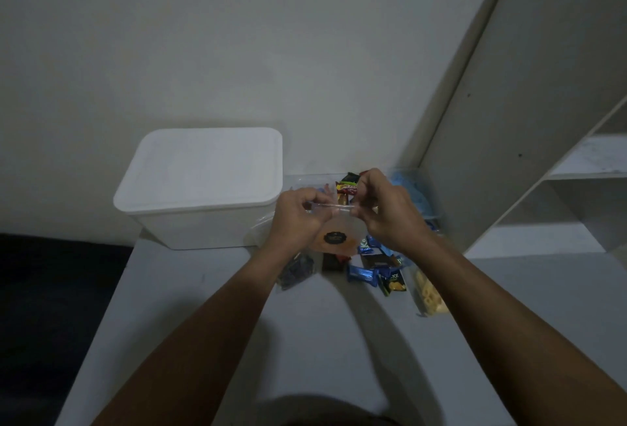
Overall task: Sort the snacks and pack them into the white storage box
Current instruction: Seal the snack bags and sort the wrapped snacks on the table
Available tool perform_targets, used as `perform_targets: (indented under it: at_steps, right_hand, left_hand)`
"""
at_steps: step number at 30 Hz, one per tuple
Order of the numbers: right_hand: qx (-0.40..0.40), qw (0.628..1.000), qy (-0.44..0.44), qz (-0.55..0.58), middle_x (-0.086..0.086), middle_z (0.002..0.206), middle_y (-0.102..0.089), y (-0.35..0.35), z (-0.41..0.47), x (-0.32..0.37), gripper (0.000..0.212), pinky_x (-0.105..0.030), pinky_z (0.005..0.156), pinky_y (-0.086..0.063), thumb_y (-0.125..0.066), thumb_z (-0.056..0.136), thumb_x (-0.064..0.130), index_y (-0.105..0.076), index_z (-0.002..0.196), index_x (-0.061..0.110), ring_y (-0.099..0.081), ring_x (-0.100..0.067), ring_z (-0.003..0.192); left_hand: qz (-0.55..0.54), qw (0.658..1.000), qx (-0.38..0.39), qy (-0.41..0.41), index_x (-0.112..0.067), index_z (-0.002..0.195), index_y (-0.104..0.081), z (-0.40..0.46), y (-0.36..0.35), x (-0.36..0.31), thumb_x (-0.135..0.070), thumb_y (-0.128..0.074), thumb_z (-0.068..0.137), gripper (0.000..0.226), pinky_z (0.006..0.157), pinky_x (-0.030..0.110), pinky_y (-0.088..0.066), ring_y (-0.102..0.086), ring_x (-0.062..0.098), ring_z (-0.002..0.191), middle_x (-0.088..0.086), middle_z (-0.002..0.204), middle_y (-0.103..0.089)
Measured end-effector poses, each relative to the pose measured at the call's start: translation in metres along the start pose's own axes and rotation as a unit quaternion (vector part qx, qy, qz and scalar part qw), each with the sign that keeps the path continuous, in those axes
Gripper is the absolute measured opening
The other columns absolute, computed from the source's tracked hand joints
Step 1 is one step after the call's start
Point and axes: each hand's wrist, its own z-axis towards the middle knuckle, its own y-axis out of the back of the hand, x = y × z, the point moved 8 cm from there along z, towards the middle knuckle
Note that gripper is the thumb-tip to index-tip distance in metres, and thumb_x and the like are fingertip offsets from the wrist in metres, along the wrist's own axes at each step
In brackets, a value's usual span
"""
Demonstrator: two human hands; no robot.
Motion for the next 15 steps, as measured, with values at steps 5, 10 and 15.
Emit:
perform_targets:
  at_steps: [5,10,15]
  right_hand:
    - [0.007,1.000,-0.003,0.014,0.004,0.083,-0.062,0.002,-0.001,0.001,0.044,-0.026,0.068,-0.052,-0.074,0.080,0.005,-0.039,0.095,0.027,-0.061,-0.010,0.077]
    - [-0.008,1.000,-0.015,-0.020,-0.001,0.076,-0.061,0.009,-0.001,-0.004,0.050,-0.042,0.062,-0.052,-0.063,0.079,-0.008,-0.036,0.084,0.034,-0.061,-0.019,0.072]
    - [-0.029,0.999,-0.044,0.013,-0.007,0.077,-0.069,0.022,0.000,-0.009,0.051,-0.013,0.060,-0.049,-0.076,0.076,-0.001,-0.036,0.077,0.031,-0.067,-0.015,0.074]
  left_hand:
    - [0.008,0.999,-0.042,0.012,-0.018,0.075,-0.071,0.000,0.007,0.007,-0.008,-0.075,0.077,0.011,0.075,0.022,-0.047,-0.062,0.008,0.077,-0.003,0.078,-0.069]
    - [-0.013,0.999,-0.034,0.026,-0.016,0.077,-0.074,0.001,0.012,0.008,-0.011,-0.080,0.074,0.008,0.075,0.025,-0.053,-0.066,0.015,0.078,0.000,0.078,-0.072]
    - [-0.020,0.998,-0.044,0.045,-0.013,0.074,-0.075,0.006,0.024,0.013,-0.008,-0.081,0.072,0.009,0.077,0.030,-0.057,-0.071,0.017,0.075,0.002,0.075,-0.073]
